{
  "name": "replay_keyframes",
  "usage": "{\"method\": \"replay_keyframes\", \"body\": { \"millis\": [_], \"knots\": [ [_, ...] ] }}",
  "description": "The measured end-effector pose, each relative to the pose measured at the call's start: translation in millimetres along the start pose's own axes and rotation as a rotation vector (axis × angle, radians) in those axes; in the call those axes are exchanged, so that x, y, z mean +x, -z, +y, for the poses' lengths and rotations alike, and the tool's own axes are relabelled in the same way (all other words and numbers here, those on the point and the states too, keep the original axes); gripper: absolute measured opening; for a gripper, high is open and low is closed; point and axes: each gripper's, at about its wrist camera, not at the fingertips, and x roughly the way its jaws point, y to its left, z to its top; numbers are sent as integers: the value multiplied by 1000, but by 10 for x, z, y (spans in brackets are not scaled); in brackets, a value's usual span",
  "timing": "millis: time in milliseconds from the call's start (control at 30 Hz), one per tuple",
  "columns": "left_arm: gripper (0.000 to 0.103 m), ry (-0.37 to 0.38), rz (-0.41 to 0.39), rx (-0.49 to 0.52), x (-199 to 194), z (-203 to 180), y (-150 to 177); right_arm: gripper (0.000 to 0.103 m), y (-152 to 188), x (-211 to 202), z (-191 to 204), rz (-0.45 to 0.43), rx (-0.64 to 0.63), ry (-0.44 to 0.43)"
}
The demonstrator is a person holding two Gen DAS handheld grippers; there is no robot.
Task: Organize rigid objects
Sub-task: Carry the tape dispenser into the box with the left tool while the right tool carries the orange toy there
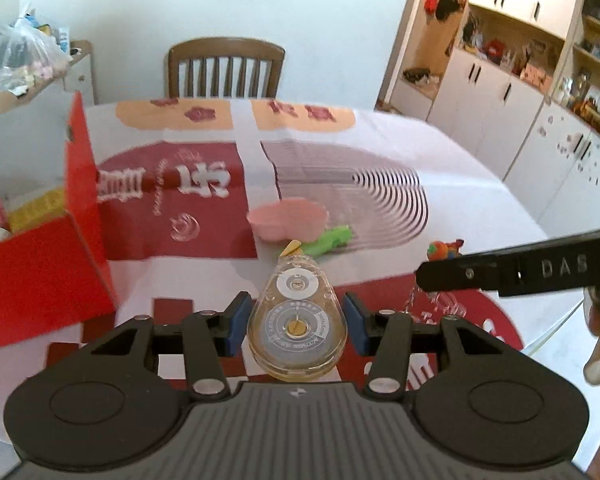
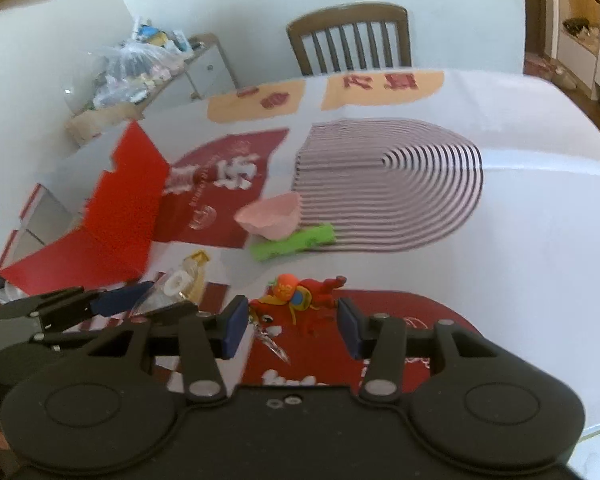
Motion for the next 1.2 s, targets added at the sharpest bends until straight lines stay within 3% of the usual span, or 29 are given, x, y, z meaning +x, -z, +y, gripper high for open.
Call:
{"method": "replay_keyframes", "body": {
  "millis": [333,567,867,1200],
  "knots": [
    [49,-49,-91,-45,-596,244,-312,47,-304,-304,528,-83,-108,-54],
    [49,-120,-180,-94,-962,603,-457,47,-602,-281,1031,-124,-198,-116],
    [49,-267,-260,-171,-1280,1371,-608,47,-900,36,1780,-128,-311,-180],
    [49,-394,-244,-283,-1260,2243,-633,47,-983,535,2438,-107,-409,-180]
  ]
}}
